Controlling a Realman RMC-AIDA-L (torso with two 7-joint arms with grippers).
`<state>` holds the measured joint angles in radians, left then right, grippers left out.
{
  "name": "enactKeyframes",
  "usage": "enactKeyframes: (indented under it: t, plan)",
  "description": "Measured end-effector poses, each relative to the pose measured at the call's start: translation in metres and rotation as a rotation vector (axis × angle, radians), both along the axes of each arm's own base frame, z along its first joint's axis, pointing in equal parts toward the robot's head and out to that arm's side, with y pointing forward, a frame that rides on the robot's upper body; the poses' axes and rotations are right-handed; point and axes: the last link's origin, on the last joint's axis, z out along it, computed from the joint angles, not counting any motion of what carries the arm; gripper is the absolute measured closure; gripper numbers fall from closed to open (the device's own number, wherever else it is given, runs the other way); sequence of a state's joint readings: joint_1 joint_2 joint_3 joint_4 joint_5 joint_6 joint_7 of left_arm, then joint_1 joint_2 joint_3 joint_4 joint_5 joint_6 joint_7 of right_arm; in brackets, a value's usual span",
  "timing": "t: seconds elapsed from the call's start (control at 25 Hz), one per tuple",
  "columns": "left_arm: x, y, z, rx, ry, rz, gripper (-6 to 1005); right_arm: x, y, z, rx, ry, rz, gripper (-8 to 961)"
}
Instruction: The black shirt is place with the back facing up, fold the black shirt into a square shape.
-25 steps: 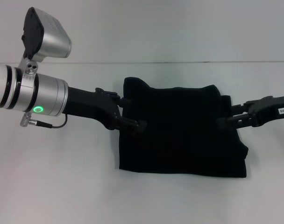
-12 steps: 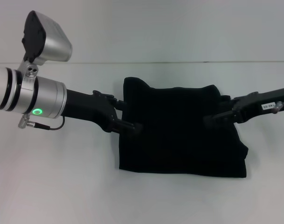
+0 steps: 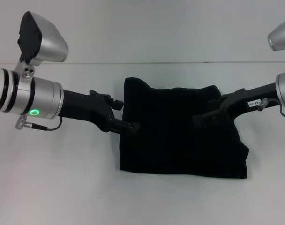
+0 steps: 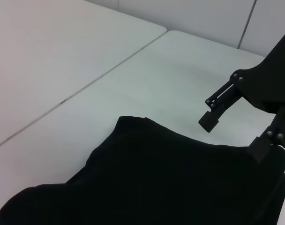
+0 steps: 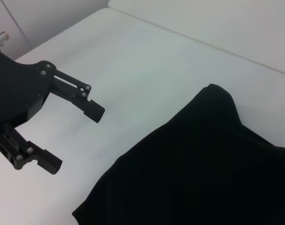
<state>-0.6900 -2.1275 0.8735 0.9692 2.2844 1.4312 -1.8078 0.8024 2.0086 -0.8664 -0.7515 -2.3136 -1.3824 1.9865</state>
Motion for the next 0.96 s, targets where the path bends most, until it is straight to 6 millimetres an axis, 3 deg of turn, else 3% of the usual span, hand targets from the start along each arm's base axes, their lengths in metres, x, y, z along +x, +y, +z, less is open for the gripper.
enactKeyframes:
  t: [0.96]
  plan:
    - [-0.0055, 0.0016, 0.0024, 0.018, 0.017, 0.017, 123, -0.0096, 0.0058, -0.0013, 0.010, -0.001, 0.026, 27]
